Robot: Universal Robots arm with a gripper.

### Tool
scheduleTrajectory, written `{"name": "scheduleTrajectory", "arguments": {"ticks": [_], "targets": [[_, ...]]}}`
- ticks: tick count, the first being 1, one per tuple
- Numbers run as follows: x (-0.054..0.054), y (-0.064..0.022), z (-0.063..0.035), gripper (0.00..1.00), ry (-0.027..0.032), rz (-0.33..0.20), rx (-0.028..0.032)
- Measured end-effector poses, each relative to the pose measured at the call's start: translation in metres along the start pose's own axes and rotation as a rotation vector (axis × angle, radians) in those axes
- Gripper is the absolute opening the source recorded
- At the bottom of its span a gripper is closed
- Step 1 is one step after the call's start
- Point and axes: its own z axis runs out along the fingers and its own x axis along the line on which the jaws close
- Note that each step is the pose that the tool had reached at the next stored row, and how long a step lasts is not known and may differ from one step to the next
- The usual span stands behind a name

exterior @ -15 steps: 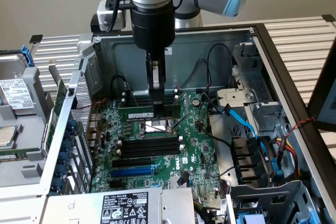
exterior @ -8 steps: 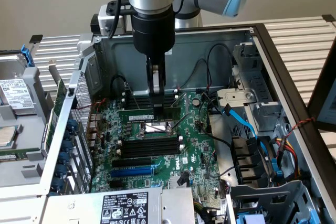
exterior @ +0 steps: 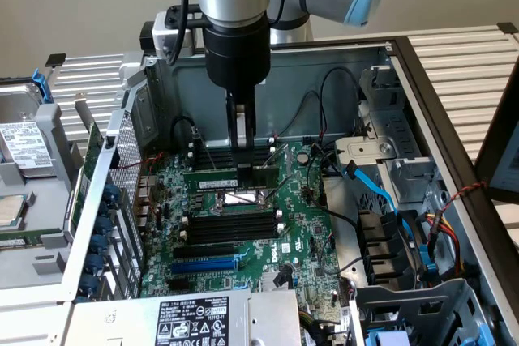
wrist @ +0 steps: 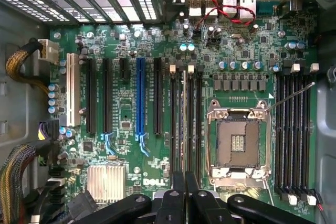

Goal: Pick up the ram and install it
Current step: 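Insert the ram into the slot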

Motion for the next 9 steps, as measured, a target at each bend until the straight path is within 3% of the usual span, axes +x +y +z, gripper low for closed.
{"name": "scheduleTrajectory", "arguments": {"ticks": [9], "targets": [[-0.0003,0.0003,0.0098,0.12,0.0034,0.000,0.0000]]}}
